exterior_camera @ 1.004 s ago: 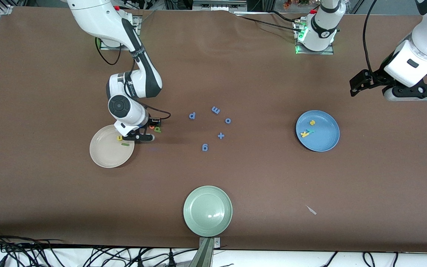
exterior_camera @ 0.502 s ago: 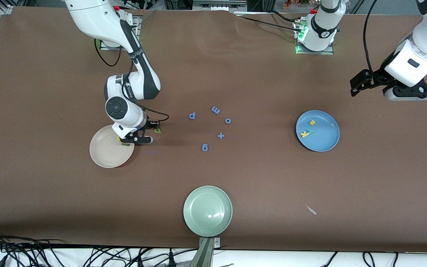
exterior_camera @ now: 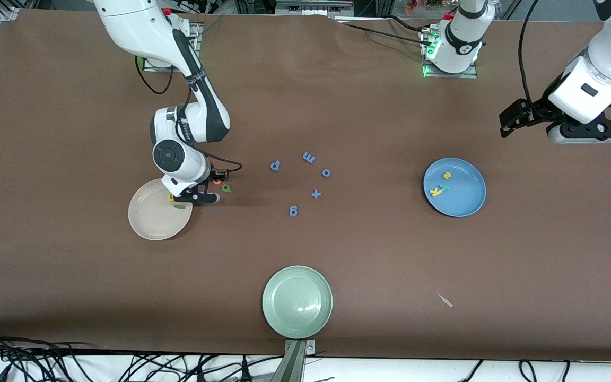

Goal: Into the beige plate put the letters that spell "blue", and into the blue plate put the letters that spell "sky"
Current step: 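Grasp the orange e beside the white plate with the right gripper, then carry the orange e into the white plate and open the right gripper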

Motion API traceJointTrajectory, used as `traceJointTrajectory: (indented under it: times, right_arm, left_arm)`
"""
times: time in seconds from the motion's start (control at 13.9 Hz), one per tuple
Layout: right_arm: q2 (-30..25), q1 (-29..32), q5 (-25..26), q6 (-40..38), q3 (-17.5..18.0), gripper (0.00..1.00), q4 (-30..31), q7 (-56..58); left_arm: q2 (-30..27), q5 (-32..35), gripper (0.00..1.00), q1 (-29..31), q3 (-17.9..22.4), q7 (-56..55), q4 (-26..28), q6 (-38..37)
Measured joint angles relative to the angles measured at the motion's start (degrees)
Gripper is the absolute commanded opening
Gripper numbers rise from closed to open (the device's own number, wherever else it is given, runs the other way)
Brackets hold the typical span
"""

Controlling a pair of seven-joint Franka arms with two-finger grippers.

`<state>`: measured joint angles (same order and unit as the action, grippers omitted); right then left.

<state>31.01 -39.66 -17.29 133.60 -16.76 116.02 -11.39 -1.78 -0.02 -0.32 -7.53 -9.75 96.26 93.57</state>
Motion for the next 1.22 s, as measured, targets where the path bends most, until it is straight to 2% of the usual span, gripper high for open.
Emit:
traceJointTrajectory:
  times: [0.22,0.57,0.65,1.0,1.22]
  right_arm:
    - [-0.07,-0.04,-0.01,0.07,0.03,0.45,-0.02,0.0]
    - [-0.26,-0.15,-0.01,0.11,0.06,0.12,-0.11,-0.01]
    - [-0.29,-0.16,-0.01,0.11,0.06,0.1,-0.1,-0.03]
    - [-0.28,-0.16,-0.01,0.15,0.05,0.09,-0.46,0.05]
    - [-0.29,-0.15,-0.01,-2.01,-0.45,0.1,-2.89,0.5]
  left_arm:
    - [0.0,0.0,1.0,-0.11,-0.04,0.0,-0.01,0.0]
    - [0.0,0.0,1.0,-0.25,-0.1,0.0,-0.03,0.0]
    - [0.0,0.0,1.0,-0.26,-0.1,0.0,-0.03,0.0]
    - [0.0,0.0,1.0,-0.29,-0.1,0.0,-0.03,0.0]
    - [0.0,0.0,1.0,-0.35,-0.14,0.0,-0.04,0.0]
